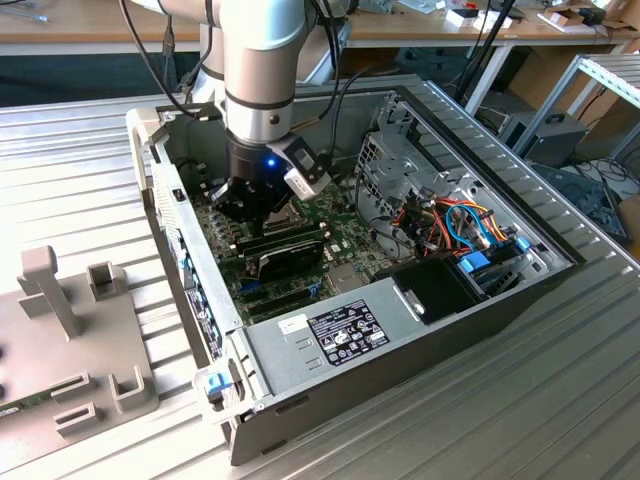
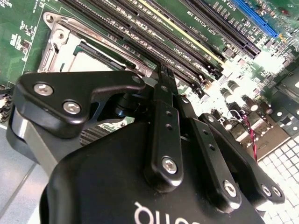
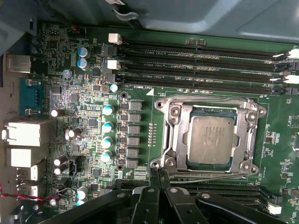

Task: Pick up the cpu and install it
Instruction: 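Install the second cpu locking lever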

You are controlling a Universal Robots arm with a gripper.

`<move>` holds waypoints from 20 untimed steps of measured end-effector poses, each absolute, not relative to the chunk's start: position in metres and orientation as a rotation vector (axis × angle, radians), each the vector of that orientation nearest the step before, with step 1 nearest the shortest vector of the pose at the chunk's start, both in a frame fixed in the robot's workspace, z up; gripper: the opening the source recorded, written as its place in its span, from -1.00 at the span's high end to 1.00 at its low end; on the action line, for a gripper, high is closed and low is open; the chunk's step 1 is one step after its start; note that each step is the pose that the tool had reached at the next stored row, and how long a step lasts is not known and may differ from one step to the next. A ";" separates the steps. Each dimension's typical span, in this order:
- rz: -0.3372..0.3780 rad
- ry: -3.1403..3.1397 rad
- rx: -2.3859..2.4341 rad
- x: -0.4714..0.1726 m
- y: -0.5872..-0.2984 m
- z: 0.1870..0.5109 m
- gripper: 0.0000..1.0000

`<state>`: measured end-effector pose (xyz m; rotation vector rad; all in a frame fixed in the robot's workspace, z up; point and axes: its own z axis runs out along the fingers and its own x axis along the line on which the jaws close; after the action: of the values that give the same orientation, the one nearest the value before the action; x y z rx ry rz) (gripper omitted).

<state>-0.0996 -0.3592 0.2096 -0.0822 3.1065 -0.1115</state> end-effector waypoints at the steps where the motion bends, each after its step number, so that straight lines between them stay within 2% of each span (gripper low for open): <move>1: -0.112 3.106 -0.082 -0.100 -0.359 0.210 0.79; 20: -0.111 3.106 -0.082 -0.102 -0.358 0.208 0.79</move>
<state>-0.1024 -0.3584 0.2081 -0.0819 3.1064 -0.1111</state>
